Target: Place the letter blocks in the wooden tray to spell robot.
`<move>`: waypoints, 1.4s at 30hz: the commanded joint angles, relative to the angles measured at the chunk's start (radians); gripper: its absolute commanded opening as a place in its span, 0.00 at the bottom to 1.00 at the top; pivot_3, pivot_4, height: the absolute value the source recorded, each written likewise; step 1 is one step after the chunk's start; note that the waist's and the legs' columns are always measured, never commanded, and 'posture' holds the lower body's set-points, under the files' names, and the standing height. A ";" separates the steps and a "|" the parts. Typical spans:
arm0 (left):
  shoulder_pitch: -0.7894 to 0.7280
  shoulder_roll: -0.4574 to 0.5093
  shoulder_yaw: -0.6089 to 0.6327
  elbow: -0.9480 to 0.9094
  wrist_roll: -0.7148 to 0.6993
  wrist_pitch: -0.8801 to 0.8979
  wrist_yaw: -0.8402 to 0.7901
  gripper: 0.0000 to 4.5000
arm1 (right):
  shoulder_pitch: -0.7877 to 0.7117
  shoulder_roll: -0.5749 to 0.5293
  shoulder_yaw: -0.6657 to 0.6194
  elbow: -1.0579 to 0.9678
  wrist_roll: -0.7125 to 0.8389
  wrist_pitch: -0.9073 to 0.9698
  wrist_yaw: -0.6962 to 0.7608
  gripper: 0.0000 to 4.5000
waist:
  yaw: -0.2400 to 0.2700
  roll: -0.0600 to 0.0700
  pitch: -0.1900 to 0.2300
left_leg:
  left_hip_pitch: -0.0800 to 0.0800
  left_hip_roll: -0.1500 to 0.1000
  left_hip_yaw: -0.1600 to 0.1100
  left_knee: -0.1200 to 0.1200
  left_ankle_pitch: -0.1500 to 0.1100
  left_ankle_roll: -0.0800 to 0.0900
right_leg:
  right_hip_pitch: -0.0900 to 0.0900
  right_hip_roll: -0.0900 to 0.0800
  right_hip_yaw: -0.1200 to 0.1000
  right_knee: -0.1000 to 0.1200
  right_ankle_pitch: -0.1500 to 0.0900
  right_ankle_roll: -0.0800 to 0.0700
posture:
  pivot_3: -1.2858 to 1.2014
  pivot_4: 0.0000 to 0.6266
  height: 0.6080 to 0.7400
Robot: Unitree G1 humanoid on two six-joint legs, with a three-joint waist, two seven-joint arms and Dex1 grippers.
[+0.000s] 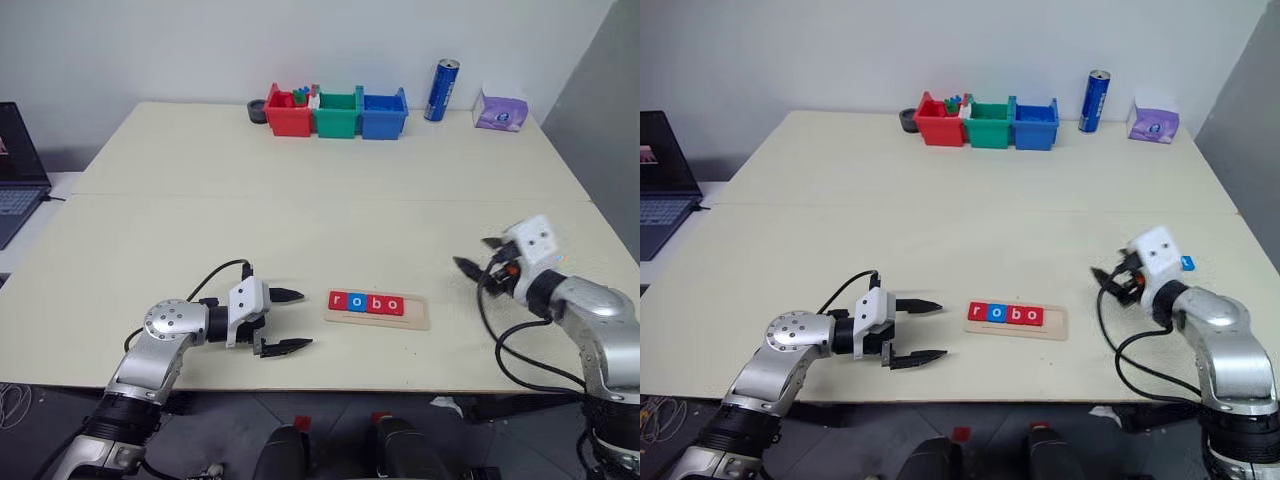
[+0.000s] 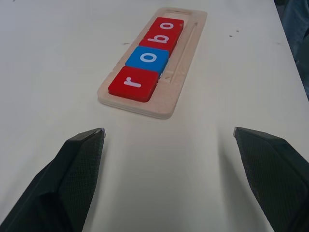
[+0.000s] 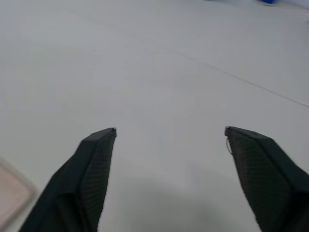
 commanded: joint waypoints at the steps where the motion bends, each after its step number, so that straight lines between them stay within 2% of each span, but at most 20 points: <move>1: -0.020 -0.005 0.009 -0.029 -0.014 -0.006 0.002 1.00 | -0.074 -0.002 -0.095 0.153 -0.032 -0.107 -0.139 0.99 | -0.001 0.000 0.000 | 0.000 0.000 0.001 0.000 0.000 0.000 | 0.000 0.000 0.000 0.000 0.000 0.000 | 0.52 0.24 1.00; 3: -0.032 -0.010 0.004 -0.022 -0.013 -0.007 -0.001 1.00 | -0.143 -0.021 -0.107 0.303 -0.040 -0.126 -0.185 0.99 | -0.005 0.000 0.000 | 0.001 0.000 0.002 0.000 0.000 0.000 | 0.000 0.000 0.002 0.000 0.000 0.000 | 0.52 0.24 1.00; 13: -0.040 -0.005 0.000 -0.035 -0.014 -0.001 -0.010 1.00 | -0.462 -0.129 0.000 1.027 -0.073 -0.293 -0.137 0.99 | -0.011 0.002 0.001 | 0.001 -0.001 0.005 -0.002 0.000 0.000 | 0.000 0.001 0.004 0.000 0.000 -0.001 | 0.52 0.24 1.00; 17: -0.023 0.005 0.006 -0.049 -0.014 0.000 -0.006 1.00 | -0.495 -0.134 0.019 1.132 -0.069 -0.268 -0.114 0.99 | -0.015 0.002 0.001 | 0.000 0.000 0.004 -0.002 0.000 0.000 | 0.000 0.000 0.004 -0.001 0.000 -0.001 | 0.52 0.24 1.00; 21: -0.008 0.017 0.014 -0.055 -0.014 0.001 -0.002 1.00 | -0.489 -0.128 0.008 1.147 -0.047 -0.231 -0.104 0.99 | -0.018 0.001 0.000 | 0.001 0.000 0.004 -0.001 0.000 0.000 | 0.000 0.000 0.004 -0.001 0.001 -0.001 | 0.52 0.24 1.00; 25: 0.000 0.029 0.017 -0.049 -0.011 -0.005 -0.005 1.00 | -0.455 -0.117 0.026 1.116 -0.051 -0.215 -0.106 0.80 | -0.018 0.001 0.000 | 0.001 0.000 0.003 -0.001 0.000 0.000 | 0.000 0.000 0.003 0.000 0.000 -0.001 | 0.52 0.24 1.00; 31: -0.010 0.038 0.009 -0.032 -0.007 -0.019 -0.017 1.00 | -0.381 -0.104 0.073 0.962 -0.057 -0.197 -0.105 0.34 | -0.010 0.001 -0.001 | 0.001 0.000 0.001 -0.001 0.000 0.000 | 0.001 0.000 0.003 -0.001 0.000 -0.001 | 0.52 0.24 1.00; 33: -0.019 0.036 0.006 -0.022 -0.005 -0.023 -0.021 1.00 | -0.317 -0.095 0.070 0.812 -0.035 -0.149 -0.106 0.33 | -0.008 0.001 -0.001 | 0.000 0.000 0.001 -0.001 0.000 0.000 | 0.001 0.000 0.003 -0.001 0.000 -0.001 | 0.52 0.24 1.00; 37: -0.033 0.029 -0.002 -0.002 -0.001 -0.033 -0.030 1.00 | -0.095 -0.028 0.029 0.351 0.031 0.026 -0.163 0.33 | -0.001 0.001 -0.001 | 0.000 0.001 -0.001 -0.002 0.000 0.000 | 0.001 0.000 0.003 0.000 0.000 -0.001 | 0.52 0.24 1.00; 42: -0.049 0.020 -0.013 0.004 0.002 -0.029 -0.036 1.00 | 0.139 0.191 -0.023 -0.172 0.106 0.284 -0.330 0.33 | -0.003 0.002 -0.001 | -0.001 0.002 -0.003 -0.002 0.000 0.000 | 0.000 0.000 0.002 0.001 0.000 0.000 | 0.52 0.24 1.00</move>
